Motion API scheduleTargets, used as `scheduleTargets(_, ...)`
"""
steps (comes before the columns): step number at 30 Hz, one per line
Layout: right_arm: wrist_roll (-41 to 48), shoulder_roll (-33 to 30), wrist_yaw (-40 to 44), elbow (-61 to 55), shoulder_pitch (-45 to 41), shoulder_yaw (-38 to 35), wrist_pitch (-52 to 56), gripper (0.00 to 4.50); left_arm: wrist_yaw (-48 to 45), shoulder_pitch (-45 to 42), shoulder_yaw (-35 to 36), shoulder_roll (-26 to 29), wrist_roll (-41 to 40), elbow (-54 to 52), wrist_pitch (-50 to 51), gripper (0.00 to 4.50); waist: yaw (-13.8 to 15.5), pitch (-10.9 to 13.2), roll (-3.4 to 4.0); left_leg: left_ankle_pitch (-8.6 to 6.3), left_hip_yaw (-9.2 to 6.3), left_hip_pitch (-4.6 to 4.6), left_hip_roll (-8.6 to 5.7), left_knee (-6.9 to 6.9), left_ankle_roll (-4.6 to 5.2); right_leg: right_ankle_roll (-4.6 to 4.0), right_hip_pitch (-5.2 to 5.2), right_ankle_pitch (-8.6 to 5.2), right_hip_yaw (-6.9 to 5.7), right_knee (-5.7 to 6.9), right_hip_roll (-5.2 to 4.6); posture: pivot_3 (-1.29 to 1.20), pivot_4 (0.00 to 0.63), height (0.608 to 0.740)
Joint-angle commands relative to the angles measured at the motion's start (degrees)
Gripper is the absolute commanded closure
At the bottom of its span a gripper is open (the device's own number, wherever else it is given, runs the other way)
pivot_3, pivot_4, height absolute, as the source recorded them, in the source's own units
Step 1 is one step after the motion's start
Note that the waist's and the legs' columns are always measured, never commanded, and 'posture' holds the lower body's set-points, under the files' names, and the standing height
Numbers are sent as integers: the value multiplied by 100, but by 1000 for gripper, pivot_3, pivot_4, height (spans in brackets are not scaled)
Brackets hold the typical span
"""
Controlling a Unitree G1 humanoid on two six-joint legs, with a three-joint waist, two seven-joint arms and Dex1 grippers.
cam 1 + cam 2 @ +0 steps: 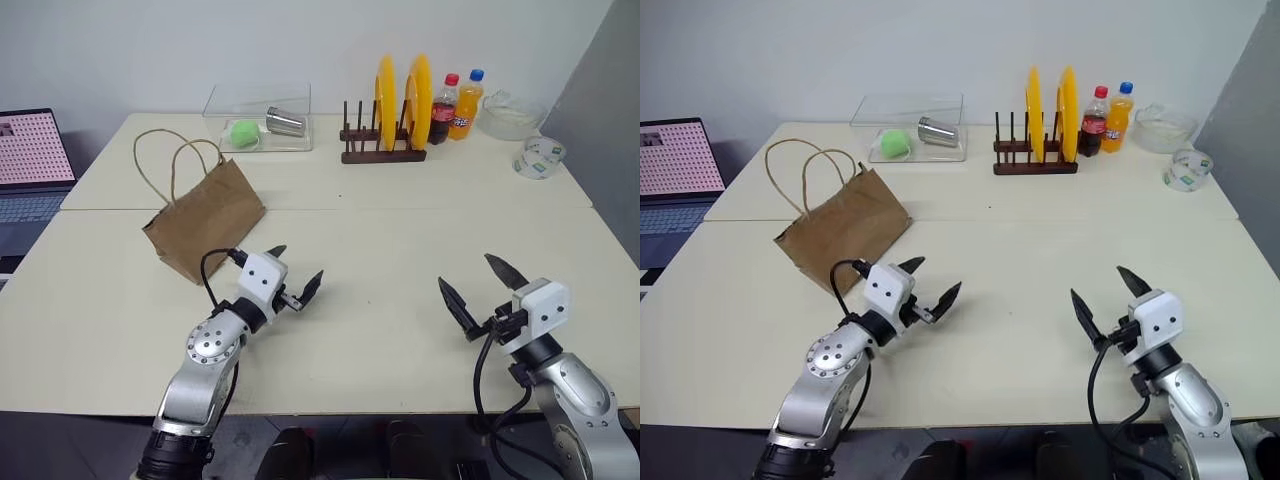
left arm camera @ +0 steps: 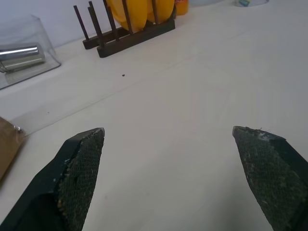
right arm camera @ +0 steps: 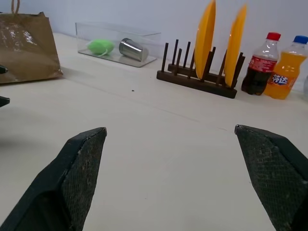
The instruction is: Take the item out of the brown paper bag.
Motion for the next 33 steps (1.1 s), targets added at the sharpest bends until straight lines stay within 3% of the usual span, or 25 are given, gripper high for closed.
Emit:
scheduleTargets(1, -40, 17, 42, -58, -67, 76, -147, 0, -130, -76, 109, 5, -176, -121, -240, 9, 0, 0, 0, 0, 0, 0, 0, 0, 0, 0, 0, 0, 0, 0, 0, 0, 150, 740)
scheduleTargets(16, -214, -73, 193, -84, -402, 608, 30, 0, 256, -84, 411, 189, 125, -107, -358, 9, -6, 0, 0, 0, -1, 0, 0, -2, 0, 0, -2, 0, 1, 0, 0, 0, 150, 740)
scheduleTargets(24, 622, -657, 1275, -102, -1938, 924, 708, 0, 951, 527, 1395, 90, -107, -1175, -12, 9, 0, 2, -2, 0, -4, -1, 2, -2, 0, 0, -2, 0, -3, -2, 1, 0, 150, 740)
scheduleTargets(30, 815, -726, 1884, 594, -2665, 1086, 686, 0, 1451, 663, 2387, -39, -821, -2276, 1135, 9, 16, 5, -13, 0, -6, -3, 2, -2, 0, 0, 2, 0, -9, -8, 0, 0, 150, 740)
scheduleTargets(33, 765, -650, 2087, 897, -2833, 1186, 532, 0, 1494, 414, 2923, 150, -1459, -2277, 1927, 9, 11, 7, -15, 0, -5, -2, 1, -2, 0, 0, 2, 0, -8, -9, 0, 0, 150, 740)
